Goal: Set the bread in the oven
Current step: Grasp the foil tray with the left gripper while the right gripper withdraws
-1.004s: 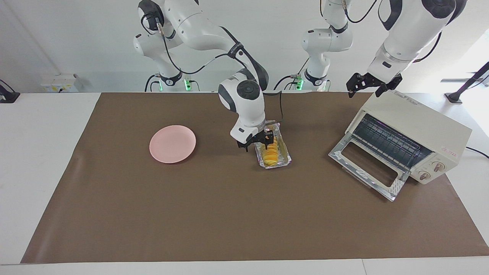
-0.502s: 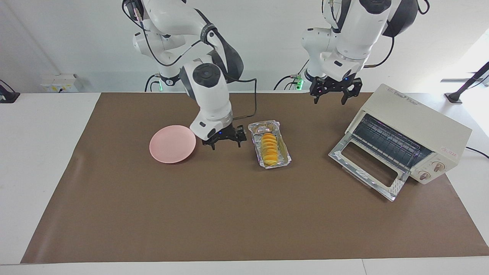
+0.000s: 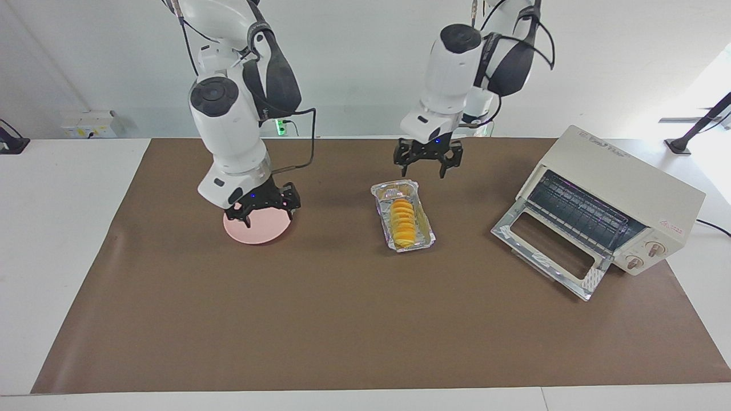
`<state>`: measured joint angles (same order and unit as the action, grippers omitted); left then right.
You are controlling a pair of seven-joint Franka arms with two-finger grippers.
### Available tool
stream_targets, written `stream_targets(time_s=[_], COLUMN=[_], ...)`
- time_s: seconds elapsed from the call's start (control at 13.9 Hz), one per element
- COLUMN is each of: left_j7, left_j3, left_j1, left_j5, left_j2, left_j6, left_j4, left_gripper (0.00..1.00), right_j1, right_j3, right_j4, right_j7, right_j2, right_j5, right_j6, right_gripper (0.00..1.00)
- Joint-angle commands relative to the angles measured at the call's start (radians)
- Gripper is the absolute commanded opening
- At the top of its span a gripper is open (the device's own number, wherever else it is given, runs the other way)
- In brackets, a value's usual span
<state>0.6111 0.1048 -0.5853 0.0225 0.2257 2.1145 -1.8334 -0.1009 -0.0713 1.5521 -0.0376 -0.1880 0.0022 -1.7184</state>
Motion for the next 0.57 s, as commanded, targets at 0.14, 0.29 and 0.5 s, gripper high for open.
stream_targets(time_s=[0.14,0.29,0.5], left_j7=[0.089,0.119,0.145], left_j3=[-0.019,-0.020,-0.019], left_j1=[-0.031,-0.051,-0.056], left_j5=[0.004,-0.001,-0.001], left_j2=[0.088,0.122,0.127], left_j6=[0.064,0.084,0.085], left_j4=[-0.018,-0.018,-0.032], left_gripper=[0.68,0.58,0.46], right_j1=[0.115,0.145,0.190], right_j3=[-0.016,-0.016,-0.016], right_j4=[0.029,0.029,0.032], right_j7=[-0.160,-0.180,-0.194], right_j2=[0.128,0.165,0.185], right_j5=[-0.008,-0.007,0.005], right_j6=[0.132,0.186,0.215], right_gripper=[1.00,1.00,1.00])
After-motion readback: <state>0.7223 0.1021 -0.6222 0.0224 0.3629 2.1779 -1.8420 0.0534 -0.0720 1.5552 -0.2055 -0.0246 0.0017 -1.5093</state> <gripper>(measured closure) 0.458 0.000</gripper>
